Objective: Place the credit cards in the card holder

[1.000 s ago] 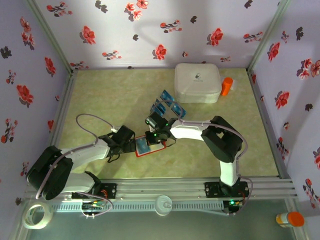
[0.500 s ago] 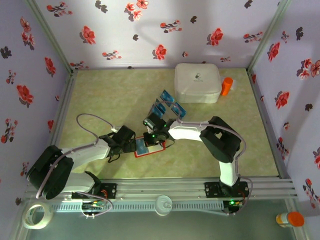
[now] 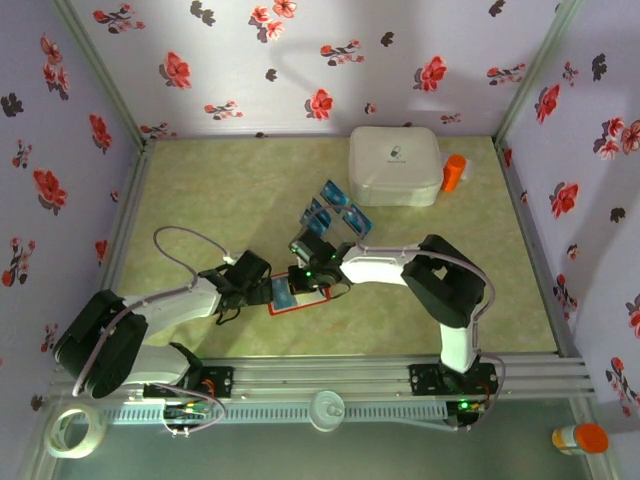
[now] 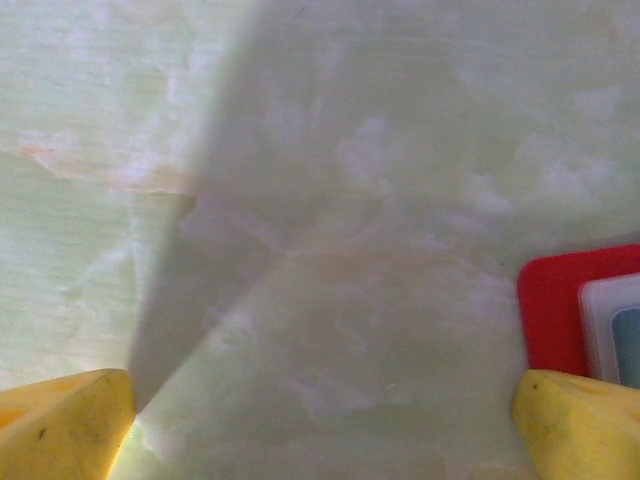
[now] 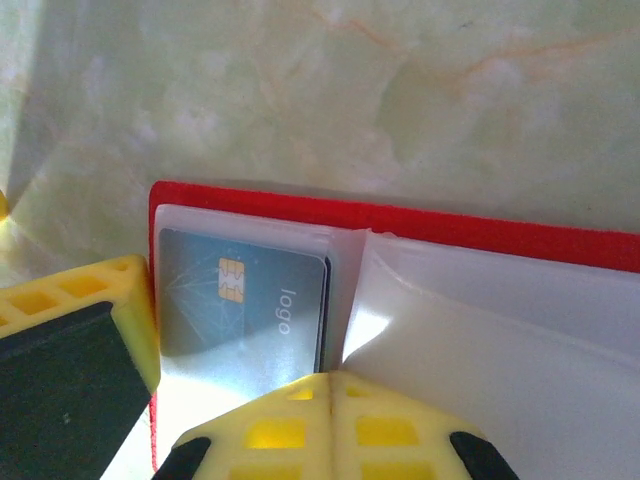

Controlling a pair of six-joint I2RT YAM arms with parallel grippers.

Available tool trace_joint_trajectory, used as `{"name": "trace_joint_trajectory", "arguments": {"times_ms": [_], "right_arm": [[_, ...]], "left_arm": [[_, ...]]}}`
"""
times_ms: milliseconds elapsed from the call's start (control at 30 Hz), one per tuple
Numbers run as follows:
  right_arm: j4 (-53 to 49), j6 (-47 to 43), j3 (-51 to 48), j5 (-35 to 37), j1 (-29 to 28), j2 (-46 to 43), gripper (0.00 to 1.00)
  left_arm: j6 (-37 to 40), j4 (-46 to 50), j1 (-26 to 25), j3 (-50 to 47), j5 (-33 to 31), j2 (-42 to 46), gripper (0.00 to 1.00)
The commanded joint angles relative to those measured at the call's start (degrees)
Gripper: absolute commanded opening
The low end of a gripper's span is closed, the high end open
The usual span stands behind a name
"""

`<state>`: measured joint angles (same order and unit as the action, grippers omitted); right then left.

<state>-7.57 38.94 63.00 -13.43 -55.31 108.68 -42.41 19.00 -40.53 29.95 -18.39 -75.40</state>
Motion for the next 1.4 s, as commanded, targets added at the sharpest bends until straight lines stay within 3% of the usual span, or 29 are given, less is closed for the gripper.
{"name": "trace_joint_trajectory", "arguments": {"times_ms": [0, 600, 1100, 1367], "right_arm": [[1.3, 2.5, -2.3, -0.6, -2.0, -1.9, 0.04], [-6.3, -0.4, -4.1, 7.4, -2.0, -13.1, 0.15], [-10.7, 1.4, -15.5, 16.3, 0.2, -27.1, 0.57], [-8.6, 3.9, -21.2, 16.7, 4.8, -31.6, 0.62]], "left_arm": [[2.0, -4.9, 0.3, -0.4, 3.1, -1.2, 1.0], [2.8, 2.1, 3.2, -0.4, 2.0, 11.5, 1.0], [2.1, 0.3, 3.4, 0.0, 4.5, 16.5, 1.0], [2.2, -2.0, 3.4, -0.2, 5.9, 14.4, 1.0]]}}
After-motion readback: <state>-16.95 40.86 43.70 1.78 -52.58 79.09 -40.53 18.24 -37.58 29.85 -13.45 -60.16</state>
